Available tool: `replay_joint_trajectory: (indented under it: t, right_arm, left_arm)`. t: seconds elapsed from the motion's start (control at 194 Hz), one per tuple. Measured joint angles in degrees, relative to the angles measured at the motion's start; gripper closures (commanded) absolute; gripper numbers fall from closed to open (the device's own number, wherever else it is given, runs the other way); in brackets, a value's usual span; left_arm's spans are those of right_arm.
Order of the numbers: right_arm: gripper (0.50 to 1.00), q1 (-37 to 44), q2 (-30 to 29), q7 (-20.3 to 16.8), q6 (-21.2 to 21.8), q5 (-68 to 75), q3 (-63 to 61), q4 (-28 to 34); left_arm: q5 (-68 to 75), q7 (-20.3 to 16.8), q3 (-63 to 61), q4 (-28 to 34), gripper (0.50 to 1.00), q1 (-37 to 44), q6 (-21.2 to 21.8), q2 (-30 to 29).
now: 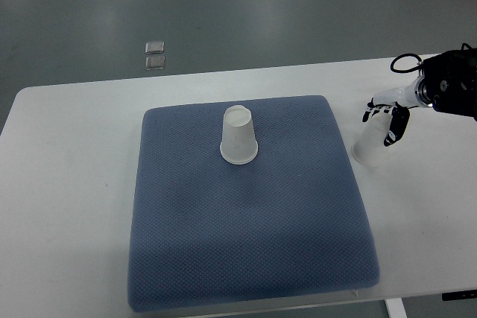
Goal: Stack paper cups
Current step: 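Lift the gripped cup up off the table with the right hand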
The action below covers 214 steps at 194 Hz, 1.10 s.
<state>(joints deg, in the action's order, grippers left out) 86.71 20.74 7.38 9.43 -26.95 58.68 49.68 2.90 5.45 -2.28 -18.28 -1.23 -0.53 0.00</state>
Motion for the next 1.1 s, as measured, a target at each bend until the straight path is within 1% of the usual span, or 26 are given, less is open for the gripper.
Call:
replay_joint_trajectory:
  t: [0.108, 0.175, 0.216, 0.263, 0.268, 0.273, 0.34, 0.587, 0.68, 0.762, 0.891, 0.984, 1.102]
  right_arm:
    - [0.707, -0.1, 0.0, 0.0, 0.0, 0.0, -0.6, 0.0]
    - [0.738, -0.2, 0.0, 0.0, 0.1, -0.1, -0.7, 0.0]
    - [0.748, -0.3, 0.0, 0.0, 0.1, -0.1, -0.7, 0.0]
    - [0.799, -0.3, 0.0, 0.0, 0.1, -0.1, -0.7, 0.0]
    - [0.799, -0.3, 0.0, 0.0, 0.1, -0.1, -0.7, 0.0]
    - [0.811, -0.3, 0.0, 0.0, 0.1, -0.1, -0.7, 0.0]
    - [0.844, -0.4, 0.1, 0.0, 0.1, -0.1, -0.8, 0.0]
    - [0.852, 0.8, 1.0, 0.0, 0.8, -0.2, -0.6, 0.1]
    - [0.857, 3.8, 1.6, 0.0, 1.5, -0.4, 0.0, 0.9]
    - [0.857, 6.7, 2.7, 0.0, 3.0, -0.6, 0.3, 2.6]
    - [0.857, 13.7, 5.2, -0.3, 6.7, -1.3, 0.9, 6.4]
    - [0.854, 20.6, 6.7, -0.6, 9.8, -2.4, 2.4, 9.8]
    - [0.854, 29.2, 7.3, -0.7, 13.0, -2.9, 4.8, 13.7]
  left_arm:
    - [0.0, 0.0, 0.0, 0.0, 0.500, 0.0, 0.0, 0.0]
    - [0.0, 0.0, 0.0, 0.0, 0.500, 0.0, 0.0, 0.0]
    - [0.0, 0.0, 0.0, 0.0, 0.500, 0.0, 0.0, 0.0]
    - [0.0, 0.0, 0.0, 0.0, 0.500, 0.0, 0.0, 0.0]
    - [0.0, 0.0, 0.0, 0.0, 0.500, 0.0, 0.0, 0.0]
    - [0.0, 0.0, 0.0, 0.0, 0.500, 0.0, 0.0, 0.0]
    - [0.0, 0.0, 0.0, 0.0, 0.500, 0.0, 0.0, 0.0]
    - [0.0, 0.0, -0.1, -0.1, 0.500, 0.0, 0.0, 0.0]
    - [0.0, 0.0, -0.1, -0.1, 0.500, -0.1, 0.0, 0.0]
    - [0.0, 0.0, -0.1, -0.1, 0.500, -0.1, 0.0, 0.0]
    - [0.0, 0.0, -0.1, -0.2, 0.500, -0.1, -0.1, 0.0]
    - [0.0, 0.0, -0.1, -0.2, 0.500, -0.1, -0.1, 0.0]
    - [0.0, 0.0, -0.2, -0.3, 0.500, -0.1, -0.2, 0.0]
